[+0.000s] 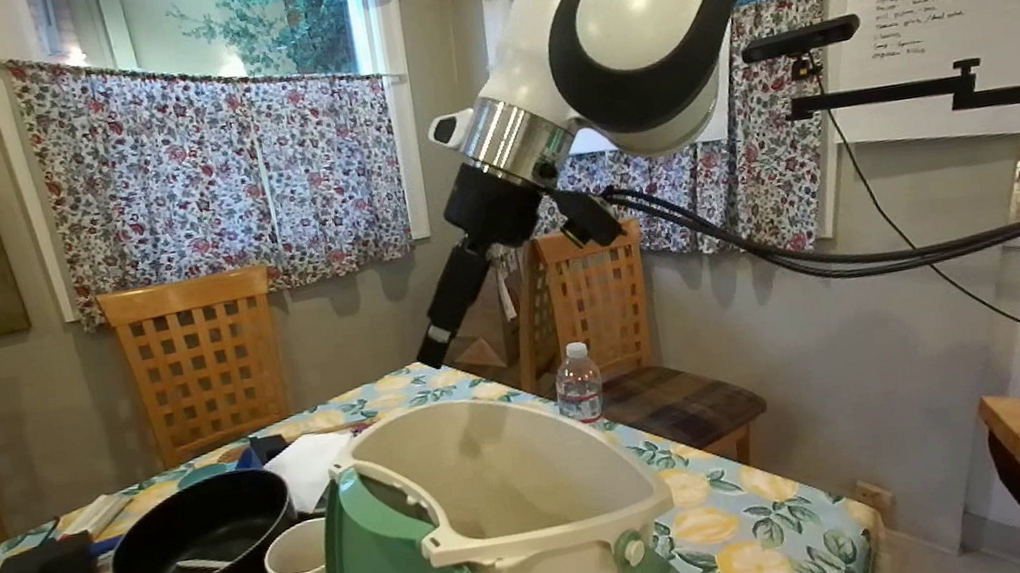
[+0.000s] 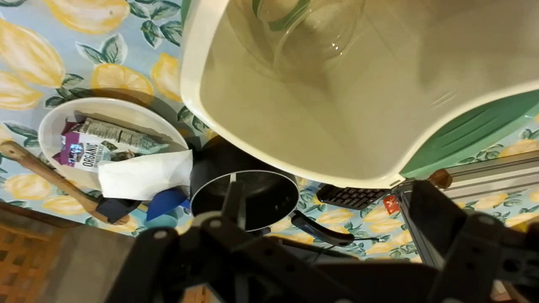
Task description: Move the trash can to the left then the bottle to the right
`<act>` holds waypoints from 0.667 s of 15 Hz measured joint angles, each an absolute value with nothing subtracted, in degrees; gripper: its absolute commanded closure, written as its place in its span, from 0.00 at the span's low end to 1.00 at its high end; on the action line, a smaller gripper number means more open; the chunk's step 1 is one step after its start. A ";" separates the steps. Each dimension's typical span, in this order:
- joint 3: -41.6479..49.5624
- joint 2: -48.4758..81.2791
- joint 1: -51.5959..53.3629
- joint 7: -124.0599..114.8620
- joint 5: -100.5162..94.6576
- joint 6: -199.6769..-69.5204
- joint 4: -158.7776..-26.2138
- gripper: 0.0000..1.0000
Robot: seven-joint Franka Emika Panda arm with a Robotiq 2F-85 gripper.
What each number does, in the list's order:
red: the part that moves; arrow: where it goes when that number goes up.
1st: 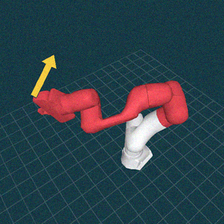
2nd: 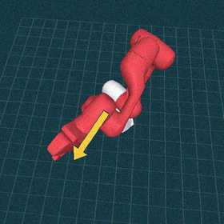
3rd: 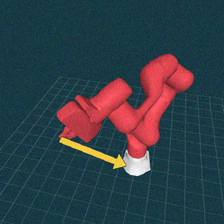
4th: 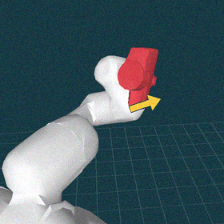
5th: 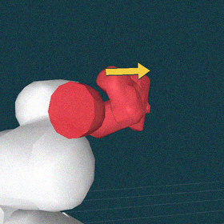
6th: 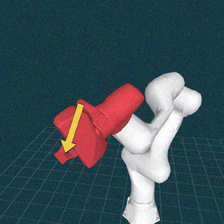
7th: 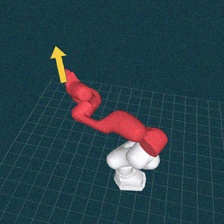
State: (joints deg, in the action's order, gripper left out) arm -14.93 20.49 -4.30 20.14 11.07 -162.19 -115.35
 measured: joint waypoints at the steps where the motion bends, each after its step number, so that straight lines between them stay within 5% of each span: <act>1: -14.03 18.92 -3.69 18.95 10.98 -161.92 -116.67 0.00; 10: -8.74 8.12 -0.02 12.76 8.92 -155.52 -125.63 0.00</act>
State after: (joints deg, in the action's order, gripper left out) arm -8.74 8.12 -0.02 12.76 8.92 -155.52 -125.63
